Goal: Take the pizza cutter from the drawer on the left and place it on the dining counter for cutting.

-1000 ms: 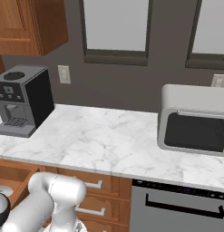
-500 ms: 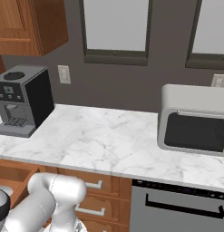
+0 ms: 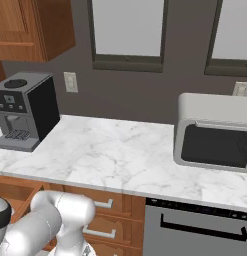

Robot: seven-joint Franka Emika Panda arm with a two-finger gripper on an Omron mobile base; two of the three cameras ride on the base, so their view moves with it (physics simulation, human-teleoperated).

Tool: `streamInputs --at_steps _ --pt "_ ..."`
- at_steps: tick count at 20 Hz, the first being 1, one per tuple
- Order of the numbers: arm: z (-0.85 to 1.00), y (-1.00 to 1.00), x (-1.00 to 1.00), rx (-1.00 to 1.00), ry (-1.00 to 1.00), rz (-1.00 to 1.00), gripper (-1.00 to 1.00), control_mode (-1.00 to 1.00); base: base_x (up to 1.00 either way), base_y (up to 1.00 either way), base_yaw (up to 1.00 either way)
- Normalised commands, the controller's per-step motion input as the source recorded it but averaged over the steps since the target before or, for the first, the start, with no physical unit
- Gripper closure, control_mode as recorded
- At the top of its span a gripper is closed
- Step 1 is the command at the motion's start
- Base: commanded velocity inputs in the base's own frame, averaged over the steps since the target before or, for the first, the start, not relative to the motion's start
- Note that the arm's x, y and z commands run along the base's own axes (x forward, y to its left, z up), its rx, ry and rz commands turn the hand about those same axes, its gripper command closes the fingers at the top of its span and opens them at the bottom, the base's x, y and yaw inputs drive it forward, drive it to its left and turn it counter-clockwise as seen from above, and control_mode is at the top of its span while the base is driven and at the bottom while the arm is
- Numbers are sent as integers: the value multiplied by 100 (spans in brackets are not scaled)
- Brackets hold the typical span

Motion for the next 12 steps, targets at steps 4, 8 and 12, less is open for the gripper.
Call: streamInputs --at_steps 4,8,12 --pt "-14 17 -3 0 0 0 -100 -100 0 0 0" --pt "-11 23 0 0 4 0 -100 -100 0 0 0" --pt "0 9 0 0 7 0 -100 -100 0 0 0"
